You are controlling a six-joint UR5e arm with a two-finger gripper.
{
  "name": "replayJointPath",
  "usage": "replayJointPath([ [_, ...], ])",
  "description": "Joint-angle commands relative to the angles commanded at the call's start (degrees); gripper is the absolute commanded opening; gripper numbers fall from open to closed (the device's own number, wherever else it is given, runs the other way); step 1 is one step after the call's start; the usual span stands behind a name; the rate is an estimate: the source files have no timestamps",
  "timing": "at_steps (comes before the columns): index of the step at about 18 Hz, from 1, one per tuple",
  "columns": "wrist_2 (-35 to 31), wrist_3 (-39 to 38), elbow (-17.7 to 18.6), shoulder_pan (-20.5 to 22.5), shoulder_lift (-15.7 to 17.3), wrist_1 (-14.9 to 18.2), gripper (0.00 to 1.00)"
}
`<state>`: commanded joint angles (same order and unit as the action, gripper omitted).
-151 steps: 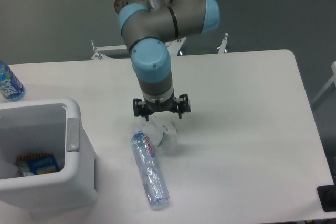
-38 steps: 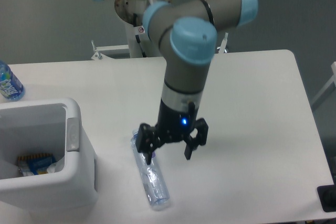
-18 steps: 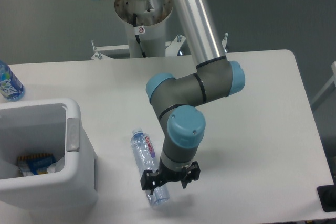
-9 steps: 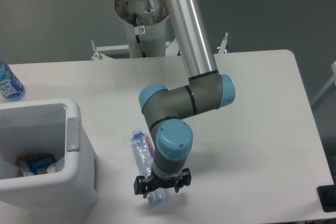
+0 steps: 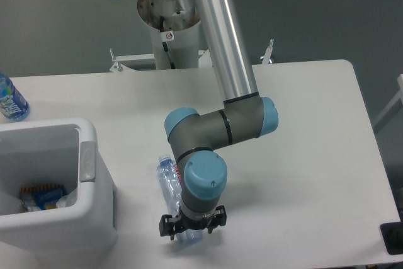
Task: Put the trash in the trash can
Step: 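Close the gripper around the bottle's middle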
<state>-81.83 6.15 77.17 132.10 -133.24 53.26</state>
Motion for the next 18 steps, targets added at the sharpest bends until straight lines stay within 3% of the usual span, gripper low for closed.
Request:
replayJointPath([
  [6, -1.14, 0.00, 0.09, -0.26, -0.35, 0.00, 0.99],
  [11, -1.76, -0.09, 0.00, -0.70, -0.44, 0.00, 0.77],
  [15, -2.55, -0.09, 0.00, -0.79, -0.35, 0.00, 0.66],
  [18, -2.55, -0.09, 0.00, -0.88, -0.18, 0.00, 0.65],
])
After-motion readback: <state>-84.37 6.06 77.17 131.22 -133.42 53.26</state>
